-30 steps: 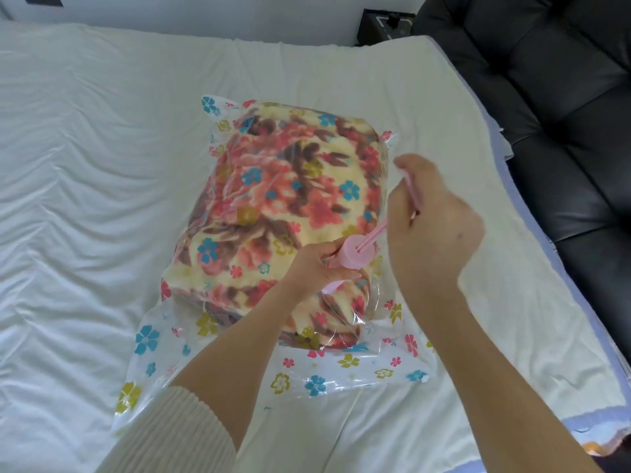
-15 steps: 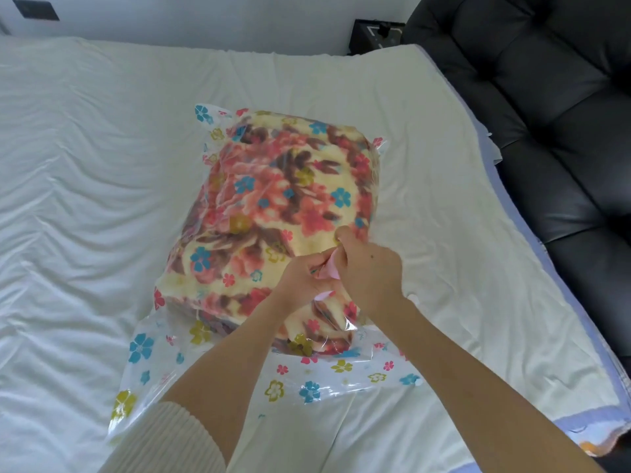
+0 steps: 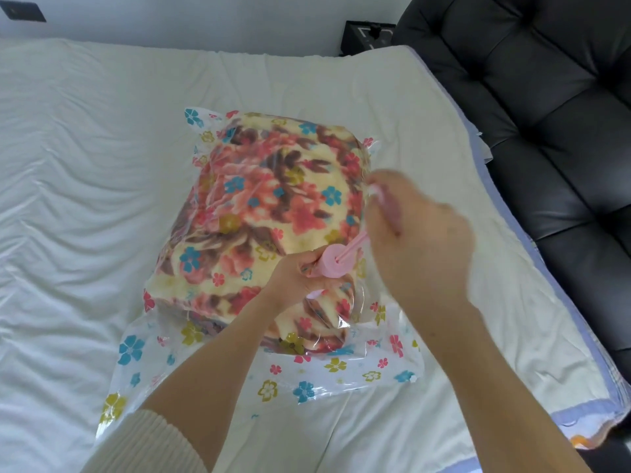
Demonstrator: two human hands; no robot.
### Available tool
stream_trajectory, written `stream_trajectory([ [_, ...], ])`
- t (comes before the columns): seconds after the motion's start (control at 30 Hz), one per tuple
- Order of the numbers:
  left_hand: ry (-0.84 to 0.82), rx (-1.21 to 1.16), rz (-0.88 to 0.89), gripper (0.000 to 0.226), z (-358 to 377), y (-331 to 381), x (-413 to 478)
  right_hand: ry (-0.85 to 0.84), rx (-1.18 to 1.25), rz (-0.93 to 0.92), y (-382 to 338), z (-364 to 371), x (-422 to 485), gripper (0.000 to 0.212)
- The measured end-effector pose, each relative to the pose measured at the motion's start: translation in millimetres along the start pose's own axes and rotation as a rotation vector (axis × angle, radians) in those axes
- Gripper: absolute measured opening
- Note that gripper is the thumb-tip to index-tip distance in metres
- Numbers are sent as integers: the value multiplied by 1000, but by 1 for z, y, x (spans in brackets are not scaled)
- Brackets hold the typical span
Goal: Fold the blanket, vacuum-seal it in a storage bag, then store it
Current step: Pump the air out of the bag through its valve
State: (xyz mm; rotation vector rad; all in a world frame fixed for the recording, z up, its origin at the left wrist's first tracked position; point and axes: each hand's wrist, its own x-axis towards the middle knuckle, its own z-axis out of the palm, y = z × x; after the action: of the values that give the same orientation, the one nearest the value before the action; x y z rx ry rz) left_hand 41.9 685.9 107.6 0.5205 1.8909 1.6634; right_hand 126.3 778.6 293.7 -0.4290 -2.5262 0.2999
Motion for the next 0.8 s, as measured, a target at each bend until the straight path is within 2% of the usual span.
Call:
stream_trajectory([
  [0.07,-10,7,-12,56,0,-1,1,238,84,88,-3,-4,1,24],
  [0.1,-12,17,-11,54,1,-1,0,210,94,142,1,11,-8,24],
  [0.17,-15,49,-3,44,5,-3,-4,-30,55,145,4,50,-35,24],
  [0.27,7,31,-8,37,3,-3,-7,-86,-34,91,14,54,-30,25],
  [0.33,12,12,6,45,-1,-1,-4,25,36,55,1,26,-11,22],
  [0.43,13,2,3,48,0,0,-1,254,129,106,-6,-4,4,25],
  [0.47,11,14,6,46,1,0,-1,204,154,149,-1,5,-4,26],
  [0.5,11,37,8,42,2,-1,-2,82,156,157,2,25,-17,26],
  [0.57,12,73,-10,30,3,-5,-3,-78,26,93,10,65,-35,21],
  [0.67,20,2,-27,31,-2,-3,-3,-195,-60,-7,9,50,-18,20],
  [0.7,16,-16,-25,37,-3,-1,-2,-161,-32,-34,8,35,-6,25],
  [0.73,9,-11,-15,42,-3,1,0,-32,-29,-25,4,16,4,26],
  [0.8,-1,6,-7,46,-1,1,0,251,28,111,2,5,11,23],
])
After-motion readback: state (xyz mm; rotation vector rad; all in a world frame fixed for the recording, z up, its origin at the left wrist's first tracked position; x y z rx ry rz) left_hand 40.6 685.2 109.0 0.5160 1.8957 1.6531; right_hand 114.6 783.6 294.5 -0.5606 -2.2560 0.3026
